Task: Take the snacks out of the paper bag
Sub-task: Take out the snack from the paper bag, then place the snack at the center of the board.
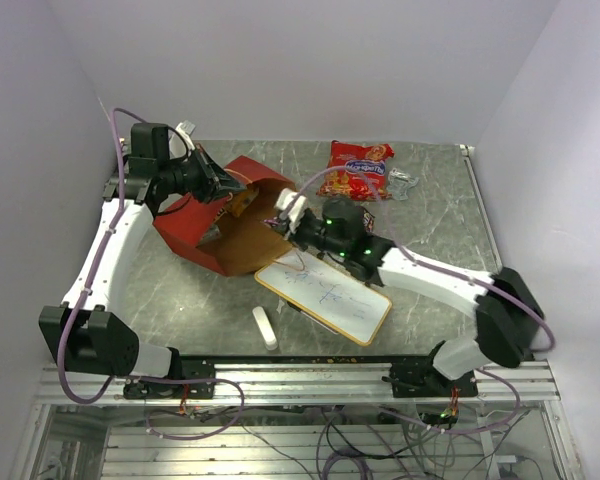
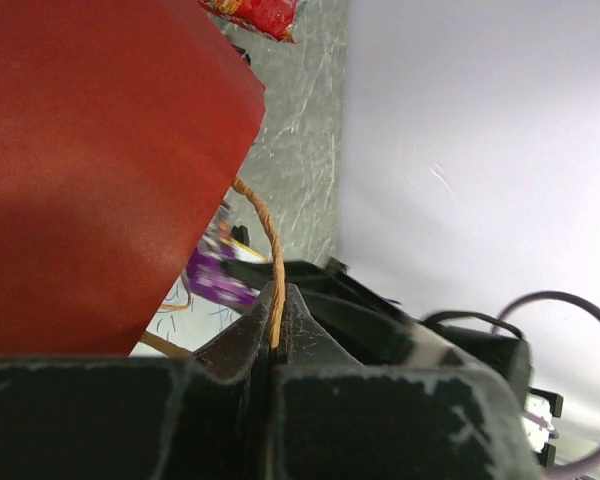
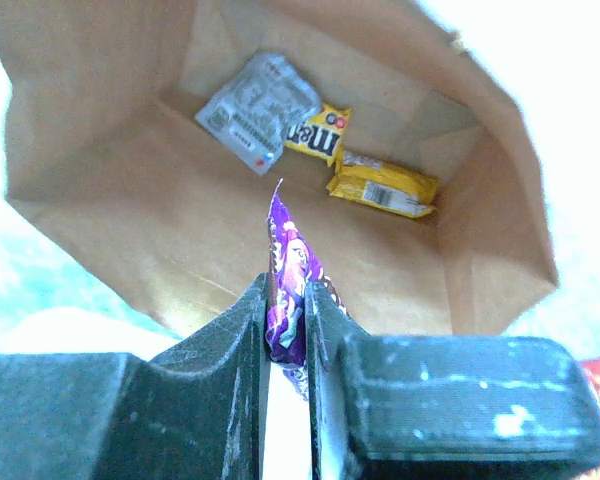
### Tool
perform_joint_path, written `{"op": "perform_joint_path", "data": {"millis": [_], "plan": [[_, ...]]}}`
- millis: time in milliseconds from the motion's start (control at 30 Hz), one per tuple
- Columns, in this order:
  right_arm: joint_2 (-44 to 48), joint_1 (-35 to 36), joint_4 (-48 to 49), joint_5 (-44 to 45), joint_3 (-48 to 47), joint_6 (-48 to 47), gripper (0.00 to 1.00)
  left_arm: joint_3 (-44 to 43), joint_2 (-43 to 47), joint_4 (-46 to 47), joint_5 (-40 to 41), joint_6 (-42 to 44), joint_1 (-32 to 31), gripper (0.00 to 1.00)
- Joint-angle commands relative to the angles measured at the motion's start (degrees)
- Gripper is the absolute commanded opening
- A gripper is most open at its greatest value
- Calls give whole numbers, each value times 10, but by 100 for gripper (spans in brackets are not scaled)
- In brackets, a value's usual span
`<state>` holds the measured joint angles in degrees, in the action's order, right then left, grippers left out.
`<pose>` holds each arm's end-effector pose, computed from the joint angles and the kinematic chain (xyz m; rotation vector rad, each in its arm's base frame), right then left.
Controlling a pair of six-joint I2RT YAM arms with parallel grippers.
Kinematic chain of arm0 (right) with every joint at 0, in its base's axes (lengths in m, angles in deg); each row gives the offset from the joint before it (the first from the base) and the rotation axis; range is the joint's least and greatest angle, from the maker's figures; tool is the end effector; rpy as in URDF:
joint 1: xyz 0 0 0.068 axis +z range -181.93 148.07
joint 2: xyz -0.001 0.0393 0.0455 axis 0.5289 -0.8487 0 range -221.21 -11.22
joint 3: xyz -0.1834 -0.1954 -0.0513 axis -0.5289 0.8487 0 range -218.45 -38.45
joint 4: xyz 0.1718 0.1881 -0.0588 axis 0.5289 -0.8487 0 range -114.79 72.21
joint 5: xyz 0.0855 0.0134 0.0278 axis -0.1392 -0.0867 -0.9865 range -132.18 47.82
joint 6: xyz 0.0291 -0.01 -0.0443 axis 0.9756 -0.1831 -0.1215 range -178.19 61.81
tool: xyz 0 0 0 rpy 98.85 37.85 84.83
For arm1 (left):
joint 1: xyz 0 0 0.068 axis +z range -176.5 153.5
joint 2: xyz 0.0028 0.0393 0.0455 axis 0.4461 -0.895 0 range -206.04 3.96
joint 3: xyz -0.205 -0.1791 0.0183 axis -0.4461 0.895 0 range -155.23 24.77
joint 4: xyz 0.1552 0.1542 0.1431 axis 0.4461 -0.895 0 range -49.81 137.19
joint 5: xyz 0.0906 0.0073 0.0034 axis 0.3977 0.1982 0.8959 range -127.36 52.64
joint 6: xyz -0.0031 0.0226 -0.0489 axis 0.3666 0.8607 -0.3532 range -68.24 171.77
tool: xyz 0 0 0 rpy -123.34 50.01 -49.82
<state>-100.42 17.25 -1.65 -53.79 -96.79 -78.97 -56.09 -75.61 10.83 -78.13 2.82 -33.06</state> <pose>0.2317 0.2792 0.2756 -1.1793 1.4322 0.5323 0.2939 -0.0572 0.3806 -0.4132 2.2830 -1.3005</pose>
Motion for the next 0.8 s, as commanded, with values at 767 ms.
{"op": "perform_joint_path", "data": {"millis": [767], "plan": [[51, -259, -505, 419, -118, 499, 0, 19, 33, 36, -4, -5, -2, 7]]}}
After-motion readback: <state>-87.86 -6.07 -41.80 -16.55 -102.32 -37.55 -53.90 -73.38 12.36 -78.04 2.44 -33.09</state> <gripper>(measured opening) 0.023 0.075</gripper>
